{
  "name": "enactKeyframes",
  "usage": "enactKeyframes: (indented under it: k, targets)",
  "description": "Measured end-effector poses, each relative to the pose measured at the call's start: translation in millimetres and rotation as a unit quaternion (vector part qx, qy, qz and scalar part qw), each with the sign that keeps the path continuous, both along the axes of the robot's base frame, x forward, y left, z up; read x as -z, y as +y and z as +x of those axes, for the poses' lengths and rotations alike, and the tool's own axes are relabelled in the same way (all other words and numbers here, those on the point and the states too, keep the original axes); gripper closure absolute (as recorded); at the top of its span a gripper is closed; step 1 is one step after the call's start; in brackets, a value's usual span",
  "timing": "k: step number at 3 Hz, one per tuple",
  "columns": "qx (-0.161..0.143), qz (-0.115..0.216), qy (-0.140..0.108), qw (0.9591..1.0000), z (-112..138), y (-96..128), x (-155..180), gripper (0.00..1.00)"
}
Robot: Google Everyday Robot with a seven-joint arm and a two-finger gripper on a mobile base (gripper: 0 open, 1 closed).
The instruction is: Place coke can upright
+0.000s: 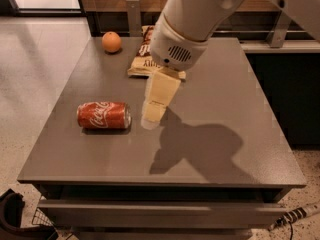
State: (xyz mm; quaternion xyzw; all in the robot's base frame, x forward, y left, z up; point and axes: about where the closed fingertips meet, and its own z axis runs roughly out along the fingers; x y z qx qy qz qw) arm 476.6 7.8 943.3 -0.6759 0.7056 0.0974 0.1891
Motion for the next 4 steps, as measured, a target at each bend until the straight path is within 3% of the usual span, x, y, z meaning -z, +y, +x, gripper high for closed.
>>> enactKeyframes:
  k: [3, 4]
  targets:
    - [-0.038, -0.078, 0.012, 0.9962, 5, 101, 26, 0.0]
    - [-0.038, -0.078, 0.012, 0.9962, 5, 101, 26, 0.0]
